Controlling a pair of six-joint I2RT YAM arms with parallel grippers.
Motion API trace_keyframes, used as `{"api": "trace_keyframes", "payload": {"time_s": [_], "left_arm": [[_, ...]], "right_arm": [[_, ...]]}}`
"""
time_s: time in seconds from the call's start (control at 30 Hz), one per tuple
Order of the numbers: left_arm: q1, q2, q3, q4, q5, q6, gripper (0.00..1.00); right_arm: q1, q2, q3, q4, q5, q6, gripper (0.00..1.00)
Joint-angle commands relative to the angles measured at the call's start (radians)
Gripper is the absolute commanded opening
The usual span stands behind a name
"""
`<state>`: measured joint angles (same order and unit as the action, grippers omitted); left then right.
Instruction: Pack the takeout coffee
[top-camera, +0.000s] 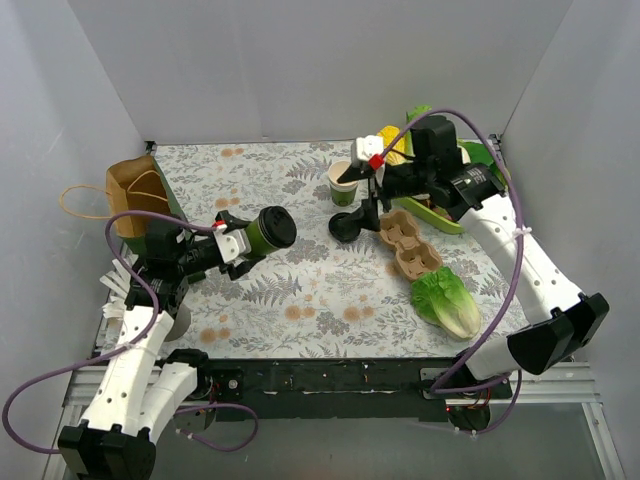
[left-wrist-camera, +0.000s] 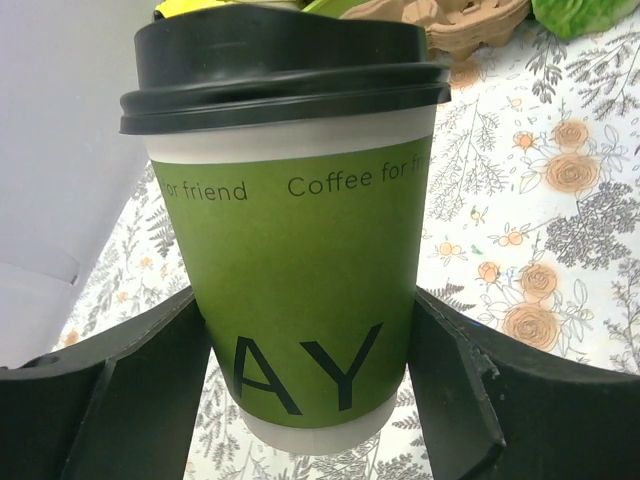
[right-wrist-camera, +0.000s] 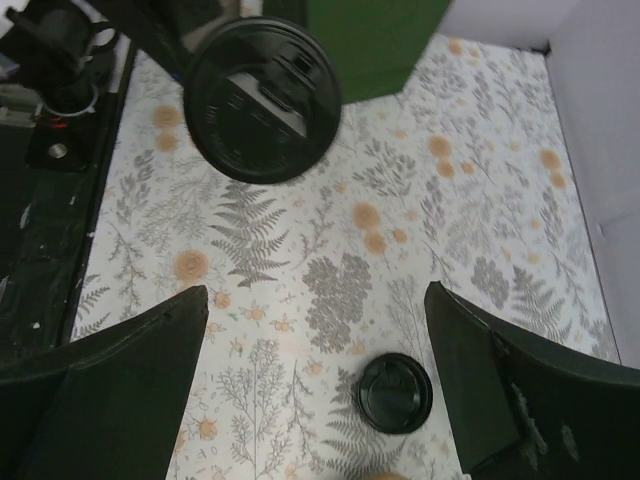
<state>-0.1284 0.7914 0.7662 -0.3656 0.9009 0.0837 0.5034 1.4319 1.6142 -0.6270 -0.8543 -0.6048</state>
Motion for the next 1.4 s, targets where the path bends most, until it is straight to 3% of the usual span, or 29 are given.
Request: {"api": "trace_keyframes", "payload": {"time_s": [0.0,0.1,0.17,0.2,0.3,0.37,0.53,0.87,1.37], "left_arm": [[0.003,-0.043,-0.019,-0.004,0.047,0.139,0.57],[0.003,-0.061,-0.039,0.004,0.032,0.185,0.56],[0.001,-0.075,-0.059,0.066,0.003,0.174,0.54],[0.001,-0.089,-0.077,0.089,-0.032,0.169,0.54],[0.001,-0.086,-0.082,0.148,-0.085,0.148,0.53],[0.000,-0.074,-0.071,0.172,-0.131,0.134,0.49],[-0.007,-0.070,-0.084,0.252,-0.203,0.143,0.48],[-0.022,-0.063,-0.082,0.284,-0.270,0.154,0.47],[-0.027,-0.061,-0.082,0.301,-0.315,0.133,0.47]], "right_arm": [[0.121,-0.002,0.020,-0.085,-0.048,-0.217,0.97],[0.164,0.013,-0.016,0.033,-0.005,-0.094,0.98],[0.167,0.030,-0.037,0.242,0.084,0.146,0.98],[0.165,0.056,-0.033,0.286,0.113,0.363,0.98],[0.165,0.120,0.005,0.338,0.100,0.587,0.98],[0.170,0.145,0.010,0.358,0.083,0.638,0.98],[0.175,0.167,-0.004,0.452,0.080,0.672,0.98],[0.179,0.260,0.055,0.654,-0.091,0.755,0.98],[0.225,0.341,0.145,0.704,-0.075,0.766,0.98]]}}
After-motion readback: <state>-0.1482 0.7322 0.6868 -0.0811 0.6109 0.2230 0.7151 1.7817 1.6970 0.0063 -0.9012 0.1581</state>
